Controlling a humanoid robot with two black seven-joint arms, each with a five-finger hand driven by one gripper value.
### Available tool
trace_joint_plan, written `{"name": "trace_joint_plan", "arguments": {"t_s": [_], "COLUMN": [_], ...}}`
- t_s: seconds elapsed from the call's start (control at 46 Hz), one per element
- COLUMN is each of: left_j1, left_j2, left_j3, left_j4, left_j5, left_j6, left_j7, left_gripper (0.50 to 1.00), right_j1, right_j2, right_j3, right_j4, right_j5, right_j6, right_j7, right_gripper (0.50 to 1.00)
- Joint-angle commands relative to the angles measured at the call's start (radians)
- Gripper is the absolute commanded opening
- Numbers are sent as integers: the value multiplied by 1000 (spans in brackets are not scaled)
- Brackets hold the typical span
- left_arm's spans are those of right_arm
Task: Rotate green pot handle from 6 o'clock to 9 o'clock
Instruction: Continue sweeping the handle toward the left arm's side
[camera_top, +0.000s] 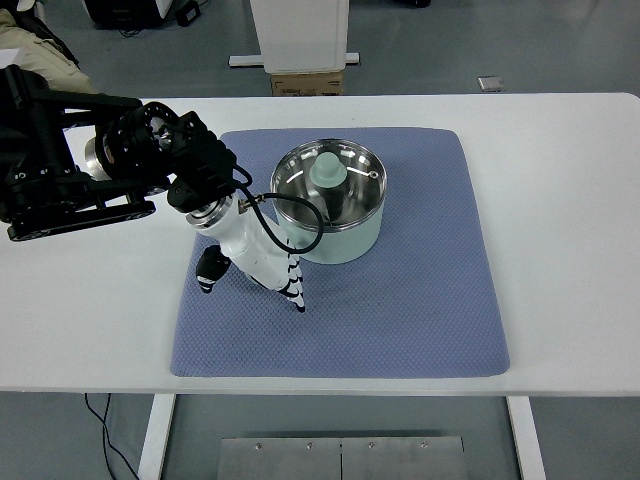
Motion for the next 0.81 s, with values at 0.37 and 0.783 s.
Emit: {"name": "trace_joint_plan", "arguments": {"t_s": [0.37, 0.783], "left_j1": [-8, -21], "left_j2": [12, 13], "left_j3": [26, 52], "left_j4": [34, 65], "left_j5": [0, 34], "left_j6": [0, 1], "left_j7": [0, 0], "left_gripper": [1000, 1000], "right_j1": [0, 0], "right_j2": [0, 0], "right_j3": [0, 0], "right_j4": [0, 0], "right_j5": [-1, 0], "right_j6": [0, 0], "right_j7": [0, 0], "right_gripper": [1000, 1000]}}
